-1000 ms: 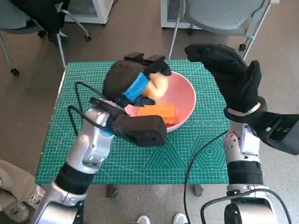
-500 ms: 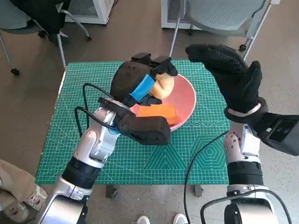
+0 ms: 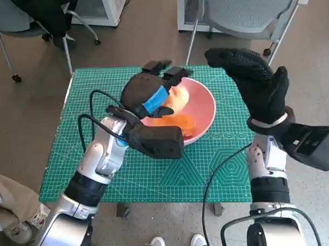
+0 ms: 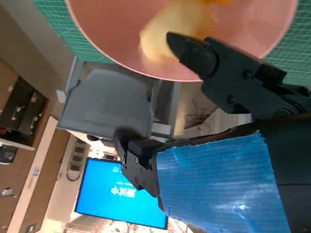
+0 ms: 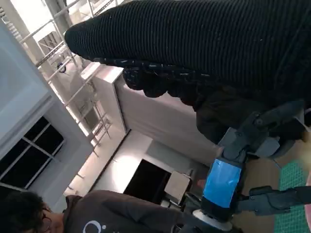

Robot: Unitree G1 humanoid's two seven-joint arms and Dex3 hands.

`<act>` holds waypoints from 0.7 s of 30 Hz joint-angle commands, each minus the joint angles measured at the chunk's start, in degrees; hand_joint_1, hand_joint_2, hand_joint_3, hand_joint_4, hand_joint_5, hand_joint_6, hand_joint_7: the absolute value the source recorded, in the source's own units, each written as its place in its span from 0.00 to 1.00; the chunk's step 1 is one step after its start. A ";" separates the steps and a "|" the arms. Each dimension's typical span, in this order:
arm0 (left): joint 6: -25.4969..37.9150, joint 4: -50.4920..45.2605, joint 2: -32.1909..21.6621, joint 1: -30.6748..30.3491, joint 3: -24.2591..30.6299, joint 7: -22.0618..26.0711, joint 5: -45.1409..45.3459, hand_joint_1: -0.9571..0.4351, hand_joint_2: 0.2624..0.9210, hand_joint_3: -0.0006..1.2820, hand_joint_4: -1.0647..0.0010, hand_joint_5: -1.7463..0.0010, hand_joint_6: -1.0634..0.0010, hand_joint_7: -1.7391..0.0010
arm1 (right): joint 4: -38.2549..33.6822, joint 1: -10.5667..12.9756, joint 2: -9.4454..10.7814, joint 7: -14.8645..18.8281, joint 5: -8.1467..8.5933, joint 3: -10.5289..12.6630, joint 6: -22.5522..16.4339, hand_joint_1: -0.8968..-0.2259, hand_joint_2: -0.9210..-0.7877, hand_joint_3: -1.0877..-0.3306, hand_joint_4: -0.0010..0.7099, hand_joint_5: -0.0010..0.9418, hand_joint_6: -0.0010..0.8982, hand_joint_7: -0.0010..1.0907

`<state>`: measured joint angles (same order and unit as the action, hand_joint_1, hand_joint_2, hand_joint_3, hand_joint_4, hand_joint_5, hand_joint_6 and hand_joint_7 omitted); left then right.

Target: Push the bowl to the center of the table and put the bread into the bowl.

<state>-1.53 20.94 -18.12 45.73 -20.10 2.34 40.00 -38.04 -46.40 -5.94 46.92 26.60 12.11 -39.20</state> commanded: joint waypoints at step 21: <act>-11.79 1.39 2.35 -4.66 20.73 13.36 -39.95 0.22 1.00 0.19 1.00 1.00 0.83 0.97 | 3.31 1.14 -0.17 -2.41 -1.29 -1.63 1.35 0.28 0.00 0.37 0.05 0.00 0.00 0.22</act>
<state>-11.29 22.69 -17.30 42.59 -3.01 13.03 6.98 -35.33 -46.34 -6.13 45.25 26.52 11.00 -38.91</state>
